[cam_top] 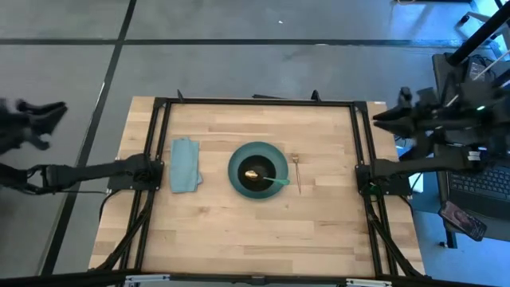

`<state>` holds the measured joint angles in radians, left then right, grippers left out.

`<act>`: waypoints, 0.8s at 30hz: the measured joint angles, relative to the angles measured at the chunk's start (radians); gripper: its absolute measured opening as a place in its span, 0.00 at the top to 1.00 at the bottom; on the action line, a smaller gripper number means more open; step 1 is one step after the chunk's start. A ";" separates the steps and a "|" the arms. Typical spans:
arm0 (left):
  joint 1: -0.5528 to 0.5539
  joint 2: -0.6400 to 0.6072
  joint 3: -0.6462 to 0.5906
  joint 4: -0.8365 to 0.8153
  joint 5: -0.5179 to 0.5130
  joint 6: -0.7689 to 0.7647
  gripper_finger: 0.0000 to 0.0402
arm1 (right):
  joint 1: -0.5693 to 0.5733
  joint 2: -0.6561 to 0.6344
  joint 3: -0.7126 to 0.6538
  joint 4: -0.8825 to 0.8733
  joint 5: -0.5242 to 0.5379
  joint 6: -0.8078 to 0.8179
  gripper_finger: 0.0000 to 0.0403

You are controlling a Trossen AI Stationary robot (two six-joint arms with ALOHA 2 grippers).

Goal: Set table place
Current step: Return to Home Position

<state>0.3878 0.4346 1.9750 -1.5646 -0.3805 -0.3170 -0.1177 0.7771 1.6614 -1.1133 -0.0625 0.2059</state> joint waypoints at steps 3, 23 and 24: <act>0.027 -0.048 -0.186 0.079 0.026 -0.062 0.70 | 0.000 -0.099 -0.263 0.270 -0.053 0.005 0.78; 0.090 -0.199 -1.320 1.081 0.453 -0.096 0.70 | 0.001 -0.361 -1.184 1.231 -0.194 0.339 0.78; 0.090 -0.215 -1.360 1.123 0.458 -0.107 0.70 | 0.001 -0.385 -1.211 1.248 -0.194 0.353 0.78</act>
<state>0.4774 0.2200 0.6151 -0.4419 0.0778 -0.4237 -0.1167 0.3925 0.4506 0.1350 -0.2564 0.5587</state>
